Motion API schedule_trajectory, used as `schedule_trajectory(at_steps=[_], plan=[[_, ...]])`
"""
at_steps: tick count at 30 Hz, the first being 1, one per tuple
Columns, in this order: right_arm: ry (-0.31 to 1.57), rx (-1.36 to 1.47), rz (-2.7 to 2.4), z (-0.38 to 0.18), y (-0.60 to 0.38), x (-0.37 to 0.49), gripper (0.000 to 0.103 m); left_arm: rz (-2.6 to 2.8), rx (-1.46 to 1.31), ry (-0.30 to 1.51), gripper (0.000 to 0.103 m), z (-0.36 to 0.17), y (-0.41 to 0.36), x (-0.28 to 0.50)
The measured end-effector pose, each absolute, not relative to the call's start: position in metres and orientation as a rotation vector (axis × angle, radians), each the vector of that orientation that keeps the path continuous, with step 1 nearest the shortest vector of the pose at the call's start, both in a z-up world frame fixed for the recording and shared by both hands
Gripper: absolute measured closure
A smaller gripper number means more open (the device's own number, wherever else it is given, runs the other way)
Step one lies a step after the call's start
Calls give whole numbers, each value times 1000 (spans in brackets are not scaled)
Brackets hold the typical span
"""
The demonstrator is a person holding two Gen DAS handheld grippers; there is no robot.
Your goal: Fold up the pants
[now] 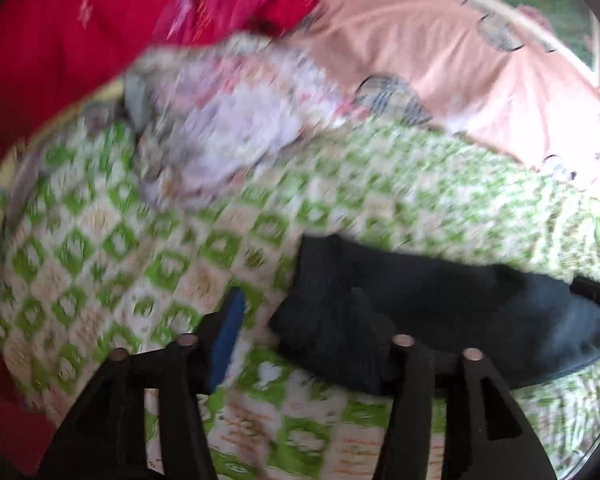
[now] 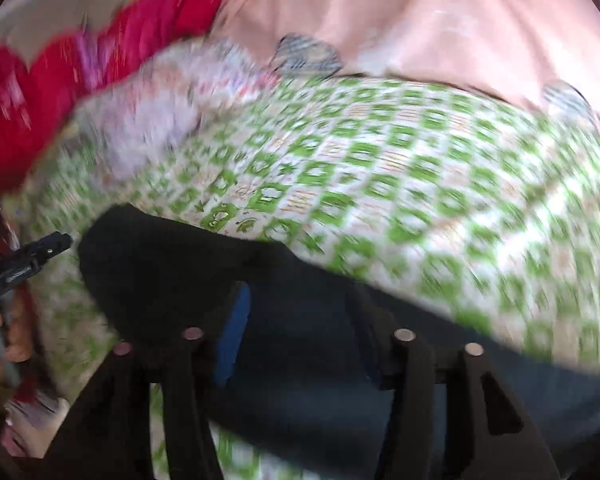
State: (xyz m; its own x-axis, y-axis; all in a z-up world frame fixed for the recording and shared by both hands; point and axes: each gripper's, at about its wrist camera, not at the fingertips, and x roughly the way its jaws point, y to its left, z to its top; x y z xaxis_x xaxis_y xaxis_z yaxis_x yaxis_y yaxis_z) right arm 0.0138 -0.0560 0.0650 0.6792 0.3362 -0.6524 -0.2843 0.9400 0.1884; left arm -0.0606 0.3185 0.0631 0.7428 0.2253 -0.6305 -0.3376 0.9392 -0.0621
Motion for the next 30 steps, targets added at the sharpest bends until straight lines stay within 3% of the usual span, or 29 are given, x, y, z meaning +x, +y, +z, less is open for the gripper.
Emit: schedule_trajectory(at_steps=[4, 13, 30], plan=[[756, 194, 231, 55, -118, -41, 46, 142, -138, 681, 41, 84, 277, -37], [724, 450, 11, 34, -221, -111, 46, -275, -7, 844, 41, 66, 125, 43], [619, 724, -102, 13, -310, -121, 46, -794, 275, 1061, 41, 39, -128, 140]])
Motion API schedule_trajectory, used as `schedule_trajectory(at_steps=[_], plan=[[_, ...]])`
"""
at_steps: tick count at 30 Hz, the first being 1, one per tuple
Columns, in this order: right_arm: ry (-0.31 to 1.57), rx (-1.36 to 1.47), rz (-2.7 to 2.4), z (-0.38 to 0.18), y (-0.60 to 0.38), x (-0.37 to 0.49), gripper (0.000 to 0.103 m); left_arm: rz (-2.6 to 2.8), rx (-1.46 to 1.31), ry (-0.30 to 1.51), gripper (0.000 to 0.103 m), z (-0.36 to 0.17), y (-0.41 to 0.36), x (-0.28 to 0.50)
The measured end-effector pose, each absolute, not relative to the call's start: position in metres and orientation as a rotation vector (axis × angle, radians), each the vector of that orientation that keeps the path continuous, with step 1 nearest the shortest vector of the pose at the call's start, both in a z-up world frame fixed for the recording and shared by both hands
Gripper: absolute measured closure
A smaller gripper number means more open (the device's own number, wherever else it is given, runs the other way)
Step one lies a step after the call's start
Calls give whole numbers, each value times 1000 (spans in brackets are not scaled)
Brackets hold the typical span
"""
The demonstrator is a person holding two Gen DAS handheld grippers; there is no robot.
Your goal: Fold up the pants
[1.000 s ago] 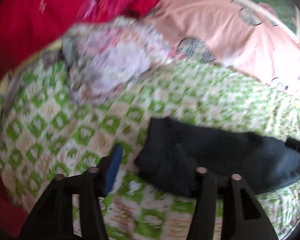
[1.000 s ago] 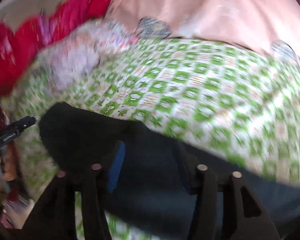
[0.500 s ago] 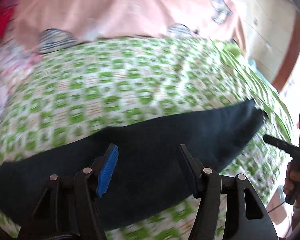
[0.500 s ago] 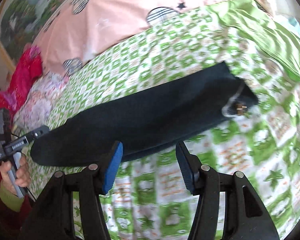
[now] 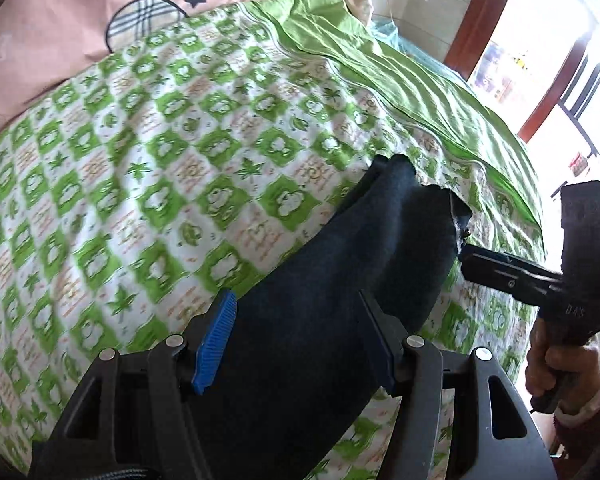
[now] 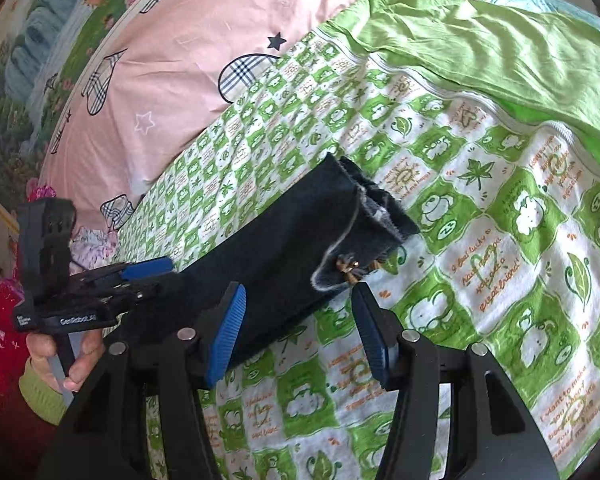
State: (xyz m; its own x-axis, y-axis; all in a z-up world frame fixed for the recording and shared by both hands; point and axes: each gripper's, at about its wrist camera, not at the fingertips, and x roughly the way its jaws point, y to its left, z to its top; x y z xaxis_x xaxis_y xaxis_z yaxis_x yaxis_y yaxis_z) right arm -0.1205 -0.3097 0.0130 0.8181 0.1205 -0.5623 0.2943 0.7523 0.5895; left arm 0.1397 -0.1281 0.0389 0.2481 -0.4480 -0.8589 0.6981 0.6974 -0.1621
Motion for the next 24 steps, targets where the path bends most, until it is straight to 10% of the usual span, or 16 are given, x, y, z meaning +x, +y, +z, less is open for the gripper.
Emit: schedule_trajectory(at_steps=[20, 24], plan=[[556, 770, -95, -5, -332, -106, 47, -978, 239, 1201, 74, -9, -253, 201], [580, 747, -77, -8, -330, -100, 67, -1010, 181, 1208, 83, -10, -254, 206]])
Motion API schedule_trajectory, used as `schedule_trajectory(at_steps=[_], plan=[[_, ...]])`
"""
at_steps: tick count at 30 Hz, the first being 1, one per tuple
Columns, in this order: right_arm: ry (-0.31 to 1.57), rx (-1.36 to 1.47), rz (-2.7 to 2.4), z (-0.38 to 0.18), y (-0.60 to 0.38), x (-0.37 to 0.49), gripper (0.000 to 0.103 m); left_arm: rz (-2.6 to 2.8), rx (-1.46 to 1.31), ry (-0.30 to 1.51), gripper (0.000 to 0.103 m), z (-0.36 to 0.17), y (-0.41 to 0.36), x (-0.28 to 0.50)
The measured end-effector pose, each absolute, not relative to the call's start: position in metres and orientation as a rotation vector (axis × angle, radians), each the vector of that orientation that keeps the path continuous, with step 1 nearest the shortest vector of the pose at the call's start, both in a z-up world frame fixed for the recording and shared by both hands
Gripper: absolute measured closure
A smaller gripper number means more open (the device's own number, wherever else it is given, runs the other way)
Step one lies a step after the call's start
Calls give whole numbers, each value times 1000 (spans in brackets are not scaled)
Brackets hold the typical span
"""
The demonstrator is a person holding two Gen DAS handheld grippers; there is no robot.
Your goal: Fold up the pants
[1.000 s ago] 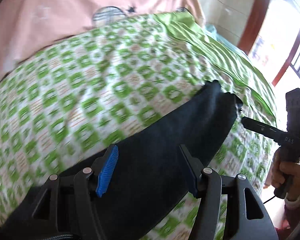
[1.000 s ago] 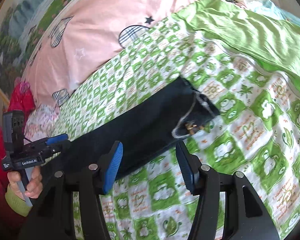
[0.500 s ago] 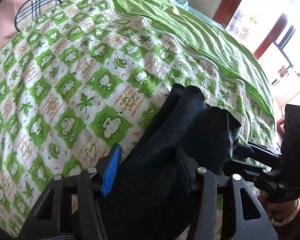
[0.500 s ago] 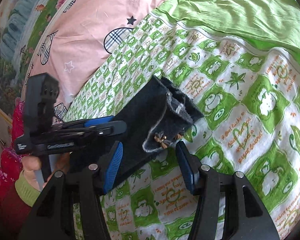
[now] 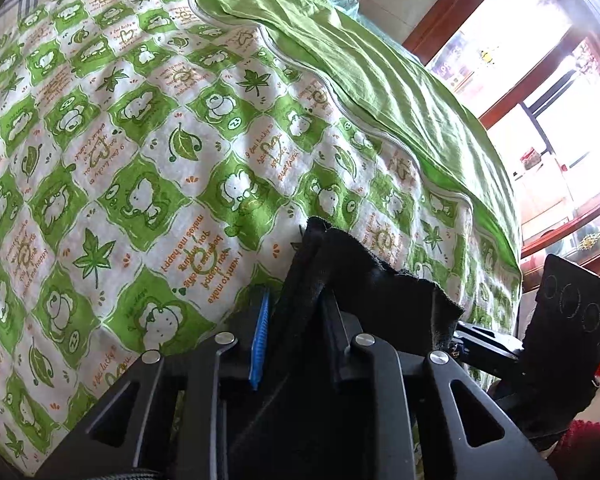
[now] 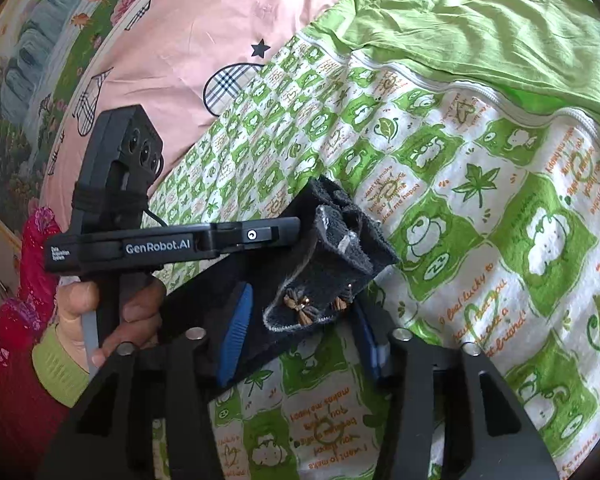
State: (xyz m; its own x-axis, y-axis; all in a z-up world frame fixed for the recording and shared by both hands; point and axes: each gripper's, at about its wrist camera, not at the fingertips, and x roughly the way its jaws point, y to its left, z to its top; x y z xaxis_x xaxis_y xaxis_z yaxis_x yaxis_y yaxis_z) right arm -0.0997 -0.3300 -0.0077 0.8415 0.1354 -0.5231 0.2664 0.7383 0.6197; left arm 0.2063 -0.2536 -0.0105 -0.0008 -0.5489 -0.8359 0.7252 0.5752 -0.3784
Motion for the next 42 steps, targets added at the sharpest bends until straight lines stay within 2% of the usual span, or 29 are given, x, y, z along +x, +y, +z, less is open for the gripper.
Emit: schedule_trajectory(at_steps=[1, 3, 6, 15, 21, 24, 36, 39, 42], plan=[[585, 753, -63, -9, -330, -98, 78, -1016, 161, 1208, 85, -10, -252, 207], [582, 765, -22, -8, -329, -98, 86, -1019, 137, 1205, 89, -7, -242, 204], [539, 758, 43, 4, -322, -102, 88, -1029, 93, 1174, 91, 7, -227, 200], [495, 617, 298, 59, -268, -90, 89, -1014, -44, 1015, 91, 75, -151, 165], [550, 507, 408, 69, -227, -77, 89, -943, -72, 949, 91, 94, -97, 141], [608, 457, 443, 65, -207, -67, 89, -875, -75, 926, 94, 89, -76, 126], [803, 282, 490, 29, -142, -19, 88, -632, -237, 989, 94, 29, 19, 109], [844, 270, 497, 19, -136, -10, 84, -579, -271, 1014, 94, 14, 35, 105], [874, 265, 506, 13, -129, -5, 73, -532, -318, 1031, 94, 2, 53, 98]])
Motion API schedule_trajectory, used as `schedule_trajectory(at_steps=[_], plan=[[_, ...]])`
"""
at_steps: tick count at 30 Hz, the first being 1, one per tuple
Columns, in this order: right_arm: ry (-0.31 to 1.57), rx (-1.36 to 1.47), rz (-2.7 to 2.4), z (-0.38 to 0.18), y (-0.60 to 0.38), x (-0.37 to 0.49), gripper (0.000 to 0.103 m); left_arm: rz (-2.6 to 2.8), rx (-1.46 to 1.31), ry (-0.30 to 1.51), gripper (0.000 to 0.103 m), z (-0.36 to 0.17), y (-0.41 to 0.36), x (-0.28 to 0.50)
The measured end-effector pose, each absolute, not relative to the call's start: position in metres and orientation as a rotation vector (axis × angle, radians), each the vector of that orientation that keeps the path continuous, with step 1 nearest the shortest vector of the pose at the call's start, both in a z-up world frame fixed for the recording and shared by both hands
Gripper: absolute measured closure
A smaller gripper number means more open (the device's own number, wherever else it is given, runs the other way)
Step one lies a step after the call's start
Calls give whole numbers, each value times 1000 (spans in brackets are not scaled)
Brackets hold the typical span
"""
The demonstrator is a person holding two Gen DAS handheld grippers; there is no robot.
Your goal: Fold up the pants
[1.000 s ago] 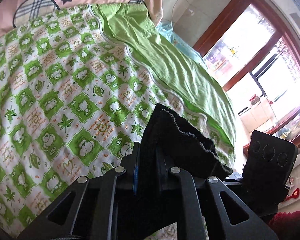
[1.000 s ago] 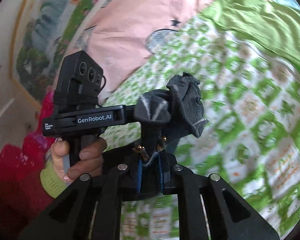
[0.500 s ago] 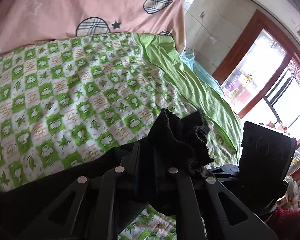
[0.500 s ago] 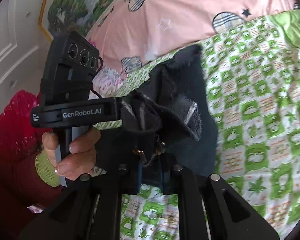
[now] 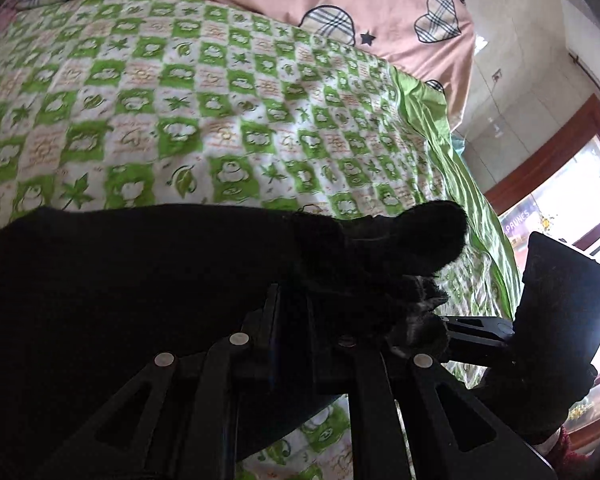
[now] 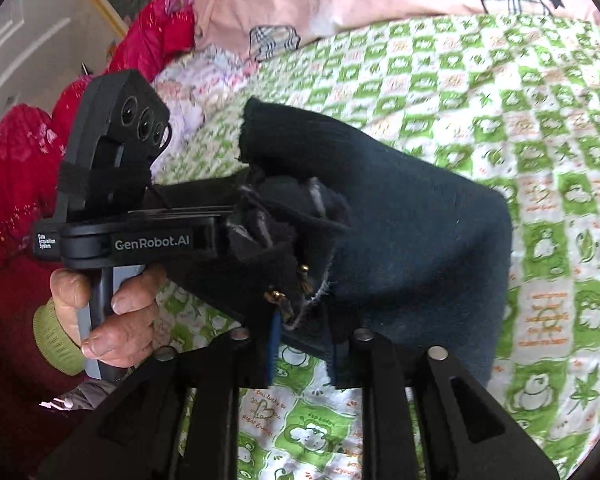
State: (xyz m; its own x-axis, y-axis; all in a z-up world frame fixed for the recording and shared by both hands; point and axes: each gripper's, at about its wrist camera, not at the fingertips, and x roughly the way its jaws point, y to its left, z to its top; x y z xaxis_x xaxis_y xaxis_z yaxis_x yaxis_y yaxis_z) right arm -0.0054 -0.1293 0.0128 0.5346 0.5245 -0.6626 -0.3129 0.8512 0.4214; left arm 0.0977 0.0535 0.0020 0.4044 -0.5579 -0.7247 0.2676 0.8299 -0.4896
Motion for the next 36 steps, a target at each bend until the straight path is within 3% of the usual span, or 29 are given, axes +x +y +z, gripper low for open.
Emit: schedule_trajectory(at_steps=[3, 7, 14, 20, 22, 36], plan=[[883, 274, 528, 7, -124, -12, 62, -508, -350, 1030, 93, 1, 66, 90], [879, 275, 535, 10, -120, -19, 62, -470, -358, 1008, 91, 6, 80, 78], [758, 321, 569, 44, -137, -30, 62, -430, -404, 943, 72, 31, 100, 57], [724, 332, 401, 53, -154, -1, 63, -446, -426, 926, 65, 45, 92, 49], [748, 316, 375, 47, -151, 12, 72, -429, -391, 936, 65, 43, 84, 48], [911, 213, 414, 2, -107, 62, 73, -356, -352, 1052, 67, -6, 81, 46]])
